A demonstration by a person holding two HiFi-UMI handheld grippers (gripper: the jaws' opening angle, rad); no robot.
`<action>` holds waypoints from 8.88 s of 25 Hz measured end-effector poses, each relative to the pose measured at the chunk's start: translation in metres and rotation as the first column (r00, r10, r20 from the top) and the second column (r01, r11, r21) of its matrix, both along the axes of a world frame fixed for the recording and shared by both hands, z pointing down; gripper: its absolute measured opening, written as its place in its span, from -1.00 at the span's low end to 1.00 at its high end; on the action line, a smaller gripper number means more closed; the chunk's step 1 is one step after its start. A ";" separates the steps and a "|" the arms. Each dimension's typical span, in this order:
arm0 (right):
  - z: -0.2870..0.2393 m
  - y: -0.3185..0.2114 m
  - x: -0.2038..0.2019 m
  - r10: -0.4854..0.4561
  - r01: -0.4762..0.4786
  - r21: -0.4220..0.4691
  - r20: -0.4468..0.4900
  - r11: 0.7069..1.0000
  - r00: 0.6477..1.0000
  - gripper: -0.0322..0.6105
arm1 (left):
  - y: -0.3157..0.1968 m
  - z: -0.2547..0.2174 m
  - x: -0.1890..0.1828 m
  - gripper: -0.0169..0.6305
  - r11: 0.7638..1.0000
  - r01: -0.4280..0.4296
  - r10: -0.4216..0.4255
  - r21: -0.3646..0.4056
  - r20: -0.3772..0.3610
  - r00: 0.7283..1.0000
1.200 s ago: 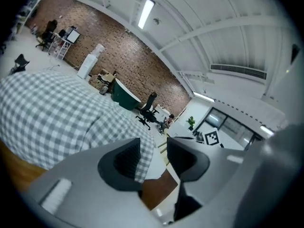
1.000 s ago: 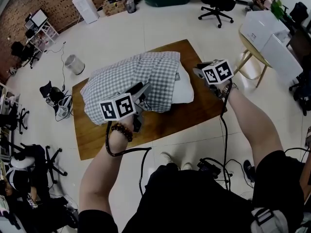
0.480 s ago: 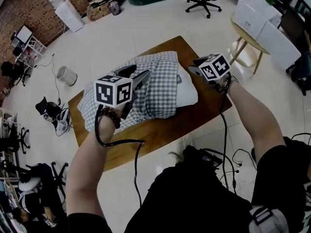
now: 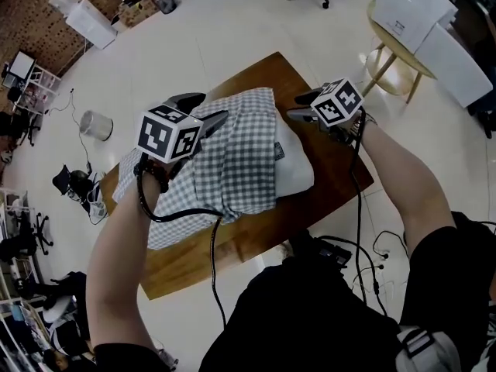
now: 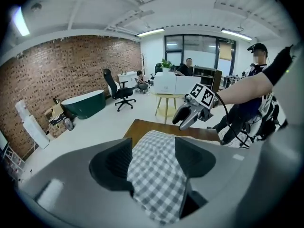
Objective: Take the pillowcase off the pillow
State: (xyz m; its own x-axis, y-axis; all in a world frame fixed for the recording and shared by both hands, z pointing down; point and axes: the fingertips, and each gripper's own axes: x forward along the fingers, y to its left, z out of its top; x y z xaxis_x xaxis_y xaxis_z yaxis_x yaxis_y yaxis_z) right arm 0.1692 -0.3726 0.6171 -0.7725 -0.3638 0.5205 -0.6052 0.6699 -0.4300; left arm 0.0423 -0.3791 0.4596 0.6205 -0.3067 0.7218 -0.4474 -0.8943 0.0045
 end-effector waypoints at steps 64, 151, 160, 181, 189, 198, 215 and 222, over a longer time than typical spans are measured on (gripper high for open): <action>-0.111 0.000 -0.035 -0.246 0.288 0.399 -0.155 0.871 0.957 -0.85 | -0.130 0.114 -0.140 -0.90 0.887 0.277 -0.114 -0.370 0.405 0.907; 0.027 0.135 -0.083 0.212 0.510 0.497 -0.829 0.702 0.517 -0.58 | 0.175 0.178 -0.226 -0.77 0.829 0.103 -0.325 0.550 0.324 0.888; 0.009 0.135 -0.064 0.207 0.464 0.496 -0.814 0.734 0.543 -0.81 | 0.192 0.157 -0.266 -0.92 0.812 0.205 -0.392 0.546 0.250 0.885; -0.006 0.143 -0.022 0.213 0.378 0.465 -0.810 0.800 0.546 -0.83 | 0.216 0.137 -0.360 -0.93 0.785 0.389 -0.523 0.482 0.178 0.834; 0.009 0.163 -0.037 0.128 0.338 0.397 -0.787 0.853 0.603 -0.77 | 0.225 0.148 -0.359 -0.92 0.809 0.378 -0.496 0.449 0.177 0.850; -0.021 0.206 -0.053 -0.129 0.355 0.241 -0.636 0.903 0.761 -0.19 | 0.243 0.109 -0.323 -0.77 0.866 0.246 -0.282 0.436 0.018 0.959; -0.087 0.165 -0.062 -0.163 0.362 0.266 -0.558 0.894 0.813 -0.19 | 0.199 0.005 -0.262 -0.77 0.863 0.211 -0.204 0.459 -0.066 0.977; -0.093 0.121 -0.078 -0.199 0.400 0.250 -0.572 0.882 0.796 -0.19 | 0.147 -0.018 -0.236 -0.69 0.892 0.225 -0.210 0.391 -0.083 0.974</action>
